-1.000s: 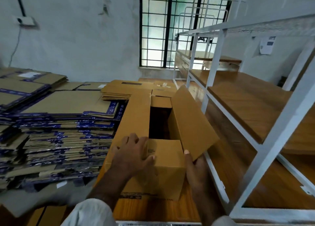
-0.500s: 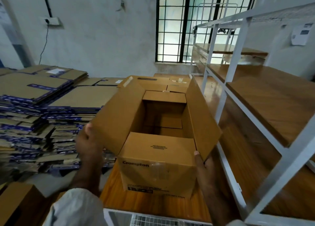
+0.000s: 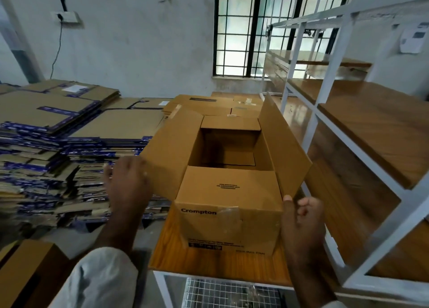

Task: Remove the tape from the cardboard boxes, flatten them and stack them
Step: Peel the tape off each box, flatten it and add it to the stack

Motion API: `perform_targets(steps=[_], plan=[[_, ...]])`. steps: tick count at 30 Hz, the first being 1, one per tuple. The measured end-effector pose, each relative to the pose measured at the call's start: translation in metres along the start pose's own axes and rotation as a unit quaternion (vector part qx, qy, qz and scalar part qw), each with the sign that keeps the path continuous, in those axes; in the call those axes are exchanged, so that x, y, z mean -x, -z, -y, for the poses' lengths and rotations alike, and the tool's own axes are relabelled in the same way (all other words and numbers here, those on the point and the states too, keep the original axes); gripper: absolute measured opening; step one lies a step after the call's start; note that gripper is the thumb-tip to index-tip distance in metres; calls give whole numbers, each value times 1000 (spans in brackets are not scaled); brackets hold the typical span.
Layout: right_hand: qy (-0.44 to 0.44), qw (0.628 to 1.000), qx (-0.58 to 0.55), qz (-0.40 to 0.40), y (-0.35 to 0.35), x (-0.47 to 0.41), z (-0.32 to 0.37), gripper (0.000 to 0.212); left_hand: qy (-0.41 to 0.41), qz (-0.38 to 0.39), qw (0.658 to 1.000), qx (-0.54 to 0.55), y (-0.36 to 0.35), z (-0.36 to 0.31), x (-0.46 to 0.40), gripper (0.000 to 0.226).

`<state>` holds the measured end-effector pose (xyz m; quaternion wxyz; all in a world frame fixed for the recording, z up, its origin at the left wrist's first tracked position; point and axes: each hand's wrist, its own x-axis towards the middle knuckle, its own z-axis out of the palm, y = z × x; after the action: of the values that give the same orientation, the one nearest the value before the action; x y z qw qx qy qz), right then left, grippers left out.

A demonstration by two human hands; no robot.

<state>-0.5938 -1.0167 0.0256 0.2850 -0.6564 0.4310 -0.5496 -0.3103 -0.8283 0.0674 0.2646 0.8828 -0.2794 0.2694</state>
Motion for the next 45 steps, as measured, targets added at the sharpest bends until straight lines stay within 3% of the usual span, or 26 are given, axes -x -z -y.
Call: perform_targets(steps=[2,5,7,10,13,16,20,21,23,27,29,31,33,35,40,45], plan=[[81,996,-6,41,-3,15,22,18,-96,78,992,-24,7,-19,-11,32],[162,976,40,138,-26,11,49,21,-127,228,964,-39,6,-50,-12,44],[184,948,117,231,-49,-10,61,35,-146,285,947,-39,-1,-59,-5,52],[159,886,255,352,-78,-49,71,58,-85,330,936,92,-6,-62,0,52],[100,829,354,422,-92,-72,73,66,19,335,906,259,8,-68,1,49],[107,811,389,423,-88,-78,83,65,111,317,859,386,17,-65,-7,50],[190,890,324,260,-54,-72,131,47,260,246,776,519,28,-57,-23,50],[186,893,311,266,-39,-72,146,49,273,242,752,549,32,-54,-28,49],[169,859,319,363,-10,-75,169,49,230,289,731,574,42,-46,-35,45],[98,731,355,575,8,-62,169,26,35,480,742,467,61,-47,-42,34],[87,701,379,597,-2,-47,149,44,-50,530,755,383,64,-60,-36,33],[83,715,406,563,-18,-30,120,52,-103,547,763,329,54,-77,-19,31],[70,762,390,512,-31,-16,92,40,-135,546,777,283,32,-92,7,32],[45,785,374,492,-36,-4,73,33,-171,527,803,218,9,-102,31,31],[116,788,416,440,-28,20,67,43,-268,444,846,122,-9,-98,54,36],[125,788,434,418,-35,28,70,32,-253,378,885,97,-14,-103,68,41]])
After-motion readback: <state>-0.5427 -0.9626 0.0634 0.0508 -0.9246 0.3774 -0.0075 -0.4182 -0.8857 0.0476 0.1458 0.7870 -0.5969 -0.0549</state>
